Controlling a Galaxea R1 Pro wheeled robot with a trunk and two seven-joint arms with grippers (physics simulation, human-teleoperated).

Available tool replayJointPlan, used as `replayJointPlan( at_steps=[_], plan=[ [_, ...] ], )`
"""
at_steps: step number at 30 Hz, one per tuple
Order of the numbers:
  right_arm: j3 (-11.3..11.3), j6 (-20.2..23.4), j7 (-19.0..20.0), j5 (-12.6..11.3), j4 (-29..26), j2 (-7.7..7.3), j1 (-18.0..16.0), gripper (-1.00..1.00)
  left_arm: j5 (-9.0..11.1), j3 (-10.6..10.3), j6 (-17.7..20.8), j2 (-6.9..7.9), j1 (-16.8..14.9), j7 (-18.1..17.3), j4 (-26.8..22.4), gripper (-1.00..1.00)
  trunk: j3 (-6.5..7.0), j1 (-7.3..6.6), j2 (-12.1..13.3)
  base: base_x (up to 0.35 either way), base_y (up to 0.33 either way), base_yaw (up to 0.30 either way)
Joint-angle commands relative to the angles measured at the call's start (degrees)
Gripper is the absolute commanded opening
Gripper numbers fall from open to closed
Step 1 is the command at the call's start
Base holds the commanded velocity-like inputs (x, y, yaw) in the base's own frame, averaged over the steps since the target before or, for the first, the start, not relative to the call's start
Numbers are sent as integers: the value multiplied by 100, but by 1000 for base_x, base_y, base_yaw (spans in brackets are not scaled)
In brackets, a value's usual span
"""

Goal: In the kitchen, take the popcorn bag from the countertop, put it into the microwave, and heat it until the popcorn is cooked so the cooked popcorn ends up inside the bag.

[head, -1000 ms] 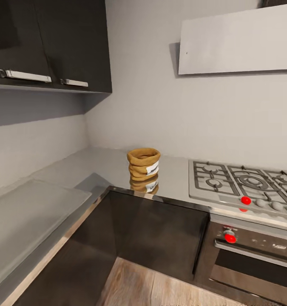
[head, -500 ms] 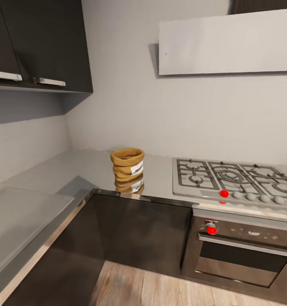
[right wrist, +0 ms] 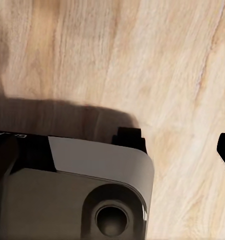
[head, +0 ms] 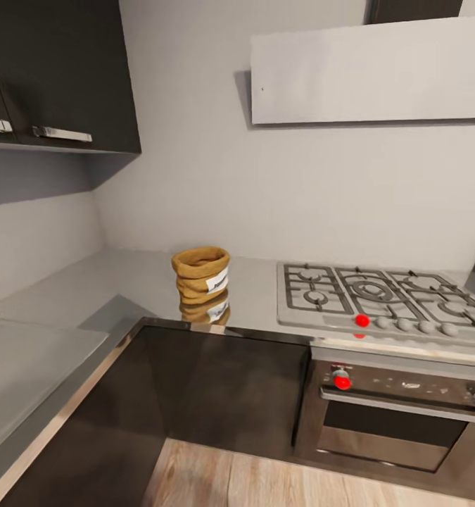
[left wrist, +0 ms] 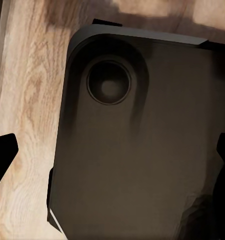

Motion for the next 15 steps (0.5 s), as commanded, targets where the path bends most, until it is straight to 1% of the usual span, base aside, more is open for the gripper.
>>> replayJointPlan(
  at_steps=[1, 4, 6, 13, 15],
  plan=[
    [-49, -2, 14, 53, 11, -3, -7, 100, 36, 5, -12, 0, -1, -6, -1, 100, -5, 2, -2, 233, 0, 0],
    [-49, -1, 14, 59, 11, -13, -7, 100, 36, 5, -12, 0, -1, -6, -1, 100, -5, 2, -2, 245, 0, 0],
    [-49, -1, 14, 61, 11, -18, -7, 100, 36, 5, -12, 0, -1, -6, -1, 100, -5, 2, -2, 155, 0, 0],
    [-45, -1, 14, 61, 11, -20, -7, 100, 37, 5, -12, 0, -1, -6, -1, 100, -5, 2, -2, 23, 0, 0],
    [18, -34, -17, 126, -22, -72, -7, 100, 95, 40, -21, 4, -1, 47, -9, 100, -5, 2, -2, 0, 0, 0]
  ],
)
